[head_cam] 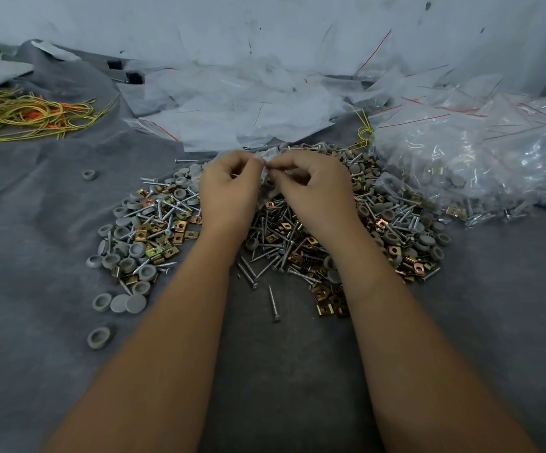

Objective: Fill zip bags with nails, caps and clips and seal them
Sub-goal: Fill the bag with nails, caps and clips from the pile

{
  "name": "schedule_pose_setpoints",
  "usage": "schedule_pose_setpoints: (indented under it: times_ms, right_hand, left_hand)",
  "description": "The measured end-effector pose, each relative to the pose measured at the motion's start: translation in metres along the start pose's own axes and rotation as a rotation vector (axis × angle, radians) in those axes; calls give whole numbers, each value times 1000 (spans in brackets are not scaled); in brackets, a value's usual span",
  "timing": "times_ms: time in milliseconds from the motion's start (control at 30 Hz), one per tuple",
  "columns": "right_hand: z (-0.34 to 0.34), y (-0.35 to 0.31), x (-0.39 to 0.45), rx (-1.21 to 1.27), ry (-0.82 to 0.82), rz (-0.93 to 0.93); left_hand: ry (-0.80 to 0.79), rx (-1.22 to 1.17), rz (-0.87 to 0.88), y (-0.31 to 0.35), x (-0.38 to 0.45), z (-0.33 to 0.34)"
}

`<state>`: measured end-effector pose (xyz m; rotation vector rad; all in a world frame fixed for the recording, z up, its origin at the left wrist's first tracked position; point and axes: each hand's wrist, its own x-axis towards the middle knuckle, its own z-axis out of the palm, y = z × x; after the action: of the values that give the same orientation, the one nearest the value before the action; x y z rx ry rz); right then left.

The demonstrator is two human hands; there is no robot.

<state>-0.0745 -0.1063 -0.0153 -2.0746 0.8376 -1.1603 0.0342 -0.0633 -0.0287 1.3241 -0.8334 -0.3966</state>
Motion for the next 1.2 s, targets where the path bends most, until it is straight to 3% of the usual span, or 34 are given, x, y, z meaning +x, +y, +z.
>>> schedule_pose_setpoints:
  times_ms: [233, 400, 533, 667, 733, 933, 1200]
  right_hand:
    - [-11, -1, 0, 122, 91, 141]
    - [-20, 7, 6, -66, 215, 275]
    - [-20, 16, 5, -245, 53, 246]
    - [-12, 22, 3, -560, -242, 142]
    - [-10, 23, 4, -681, -292, 125]
    - [-9, 19, 5, -634, -244, 119]
    - [-9, 12, 3, -428, -26, 89]
  left_hand:
    - [263, -10, 30, 2, 3, -3]
    - [187, 66, -23, -3, 6, -2]
    - [98, 110, -28, -7, 4, 0]
    - [96, 115, -19, -9, 5, 1]
    - [102, 106, -26, -10, 6, 1]
    - [98, 121, -24, -11, 7, 1]
    - [57, 126, -24, -11, 6, 0]
